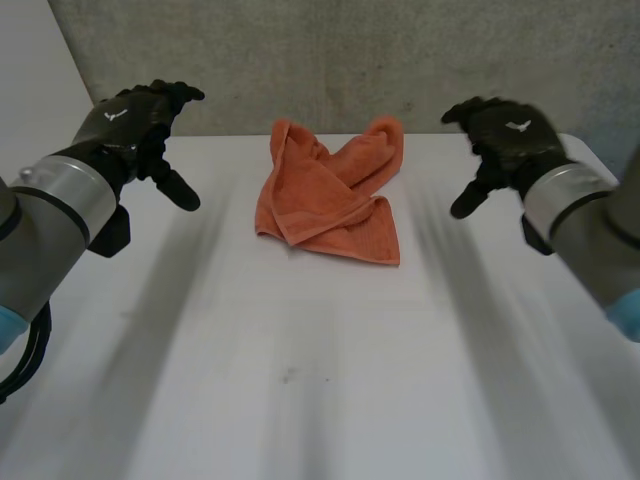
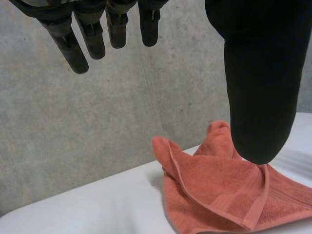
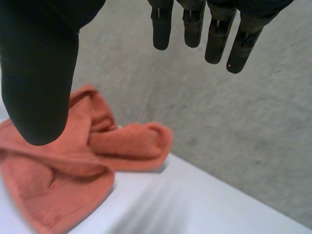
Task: Fold the laundry
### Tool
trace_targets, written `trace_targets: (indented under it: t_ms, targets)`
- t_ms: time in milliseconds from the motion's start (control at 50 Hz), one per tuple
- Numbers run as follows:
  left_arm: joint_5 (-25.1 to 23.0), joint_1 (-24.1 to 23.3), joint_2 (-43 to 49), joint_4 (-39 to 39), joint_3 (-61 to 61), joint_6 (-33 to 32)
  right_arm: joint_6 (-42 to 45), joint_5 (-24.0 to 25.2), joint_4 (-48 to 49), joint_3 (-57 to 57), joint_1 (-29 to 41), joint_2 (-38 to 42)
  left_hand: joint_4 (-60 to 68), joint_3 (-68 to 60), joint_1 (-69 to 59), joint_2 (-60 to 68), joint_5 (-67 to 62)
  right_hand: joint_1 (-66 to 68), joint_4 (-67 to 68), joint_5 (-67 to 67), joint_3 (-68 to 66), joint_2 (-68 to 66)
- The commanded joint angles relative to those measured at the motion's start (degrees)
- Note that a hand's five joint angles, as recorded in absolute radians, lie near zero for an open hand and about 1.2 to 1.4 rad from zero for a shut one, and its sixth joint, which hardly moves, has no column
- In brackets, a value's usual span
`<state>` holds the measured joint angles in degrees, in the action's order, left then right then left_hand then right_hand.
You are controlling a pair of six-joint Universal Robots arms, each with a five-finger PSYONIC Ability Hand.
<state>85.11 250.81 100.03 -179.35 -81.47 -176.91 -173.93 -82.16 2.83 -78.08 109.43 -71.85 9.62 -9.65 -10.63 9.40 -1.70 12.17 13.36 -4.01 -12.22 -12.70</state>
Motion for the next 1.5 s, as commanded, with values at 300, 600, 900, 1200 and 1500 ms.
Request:
trace_targets:
  t_ms: [300,600,900,1200,1500]
  targets:
    - [0.23,-0.14,1.84,-1.62,-0.27,-0.02,4.48,4.37,10.62,30.86,8.78,39.75,0.38,-0.35,0.63,0.6,1.7,1.61,0.41,0.24,-1.56,-1.07]
    - [0.23,-0.23,2.45,-1.97,-0.62,-0.02,5.97,2.18,0.79,53.8,11.95,53.91,0.38,-0.35,0.63,0.6,1.7,22.42,21.22,-20.57,-22.37,-21.88]
    - [0.23,-0.85,2.36,-2.59,-1.14,-0.02,12.04,-3.89,-3.36,56.2,13.18,53.83,0.38,-0.35,0.63,0.6,1.7,67.83,66.64,-65.99,-67.78,-67.3]
    - [0.32,-1.37,1.84,-2.59,-1.06,-0.02,12.3,0.95,-2.22,34.05,14.5,25.71,0.38,-0.35,0.63,0.6,1.7,54.1,52.91,-52.25,-54.05,-53.56]
    - [0.32,-2.16,1.57,-2.59,-1.85,0.07,23.17,0.15,-2.22,52.57,14.41,47.93,0.38,-0.35,0.63,0.6,1.7,20.77,19.58,-18.93,-20.72,-20.24]
